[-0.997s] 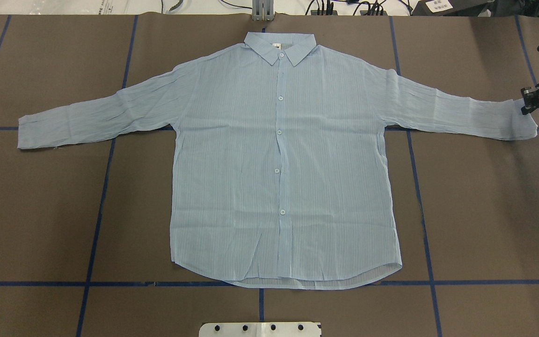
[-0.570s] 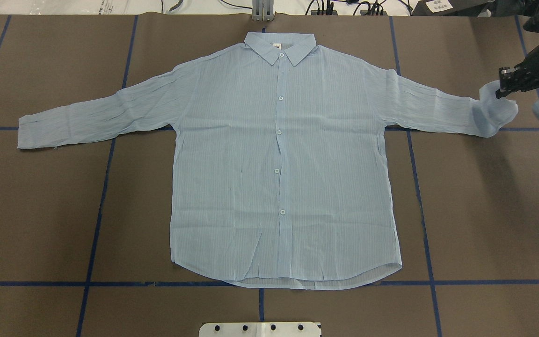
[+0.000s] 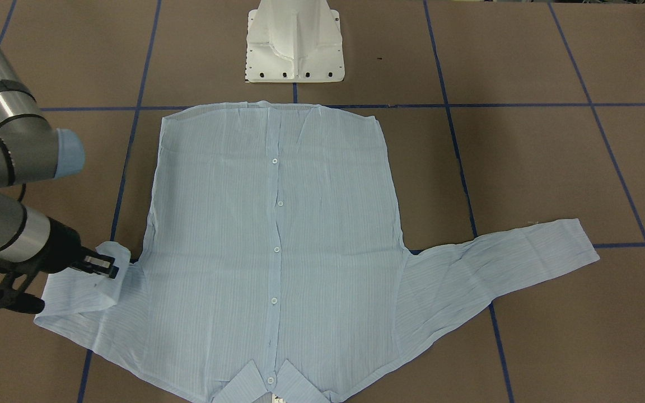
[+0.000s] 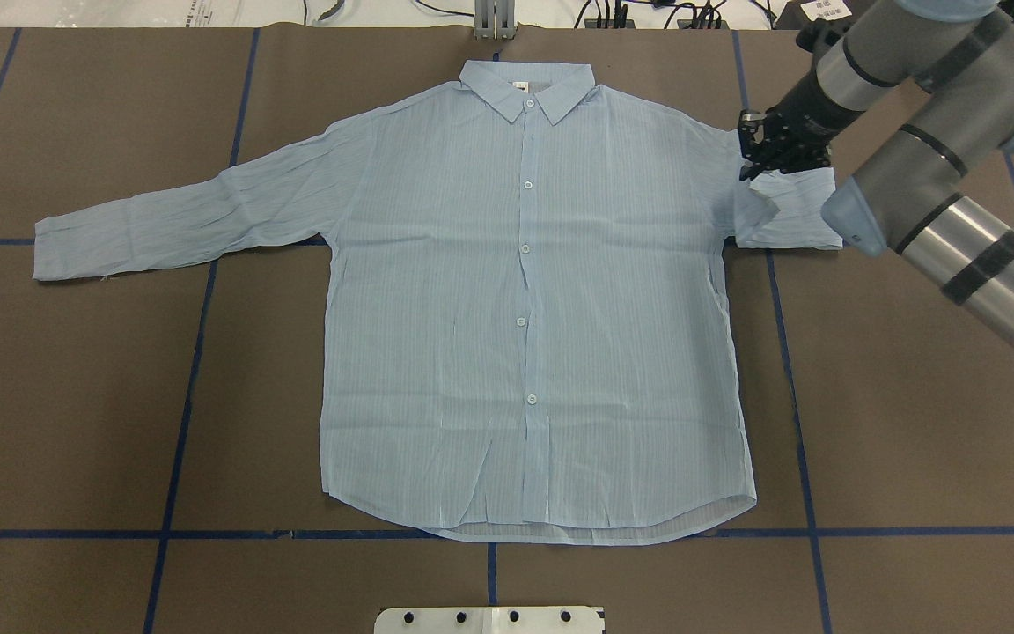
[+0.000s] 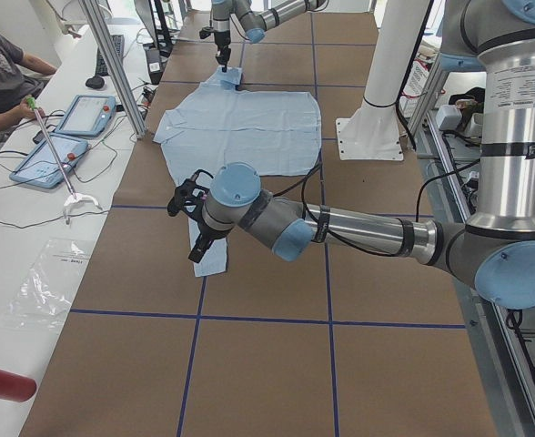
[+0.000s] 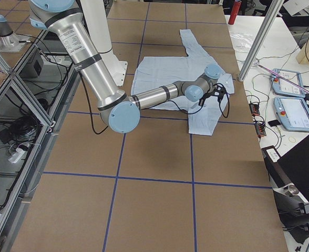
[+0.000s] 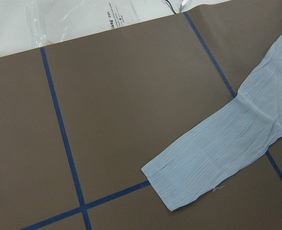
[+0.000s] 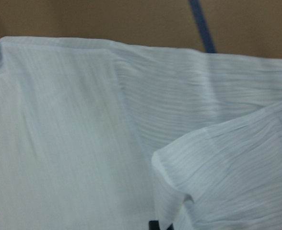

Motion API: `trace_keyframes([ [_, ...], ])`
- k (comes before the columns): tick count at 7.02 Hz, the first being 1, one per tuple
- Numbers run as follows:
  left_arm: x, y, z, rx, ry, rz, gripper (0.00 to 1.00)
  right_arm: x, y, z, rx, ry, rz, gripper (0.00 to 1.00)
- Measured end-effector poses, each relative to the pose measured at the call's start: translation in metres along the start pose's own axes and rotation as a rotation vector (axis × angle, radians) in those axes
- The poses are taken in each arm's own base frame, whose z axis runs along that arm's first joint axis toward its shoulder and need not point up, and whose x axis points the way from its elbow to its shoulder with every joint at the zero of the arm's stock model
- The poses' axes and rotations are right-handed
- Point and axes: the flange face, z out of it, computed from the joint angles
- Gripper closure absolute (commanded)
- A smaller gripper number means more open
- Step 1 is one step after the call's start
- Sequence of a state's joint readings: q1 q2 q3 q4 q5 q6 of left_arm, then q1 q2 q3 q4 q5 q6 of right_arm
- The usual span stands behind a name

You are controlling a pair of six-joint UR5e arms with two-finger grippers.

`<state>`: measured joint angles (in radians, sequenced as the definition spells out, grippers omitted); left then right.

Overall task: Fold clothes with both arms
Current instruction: 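Carry the grasped sleeve across the shirt toward the collar with the right gripper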

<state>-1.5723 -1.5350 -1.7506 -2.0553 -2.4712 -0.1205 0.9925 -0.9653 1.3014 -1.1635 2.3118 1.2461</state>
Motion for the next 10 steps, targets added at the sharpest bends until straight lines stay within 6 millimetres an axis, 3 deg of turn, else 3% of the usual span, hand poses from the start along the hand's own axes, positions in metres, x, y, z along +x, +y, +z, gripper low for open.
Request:
trace_keyframes([
  [2,-0.001,0.001,0.001,-0.002,-0.001,0.001,0.00,-0.129,0.040,0.029,0.066,-0.015,0.079,1.00],
  [3,-0.002,0.001,0.002,-0.004,-0.001,0.001,0.00,-0.176,0.061,0.046,0.097,-0.018,0.089,1.00],
  [5,-0.001,0.002,0.008,-0.014,0.003,0.000,0.00,-0.229,0.092,0.062,0.137,-0.029,0.099,0.99],
  [6,0.004,0.002,0.018,-0.032,0.010,0.008,0.00,-0.253,0.105,0.069,0.152,-0.033,0.109,0.48],
  [7,0.005,0.003,0.034,-0.059,0.016,0.011,0.00,-0.268,0.115,0.077,0.165,-0.038,0.109,0.19],
  [8,0.001,0.003,0.054,-0.091,0.021,-0.003,0.00,-0.276,0.125,0.088,0.184,-0.038,0.106,0.18],
  [9,0.001,0.000,0.081,-0.123,0.023,-0.030,0.00,-0.285,0.139,0.098,0.213,-0.039,0.104,0.04],
  [10,0.013,0.000,0.115,-0.143,0.004,-0.062,0.00,-0.296,0.151,0.102,0.228,-0.047,0.110,0.04],
])
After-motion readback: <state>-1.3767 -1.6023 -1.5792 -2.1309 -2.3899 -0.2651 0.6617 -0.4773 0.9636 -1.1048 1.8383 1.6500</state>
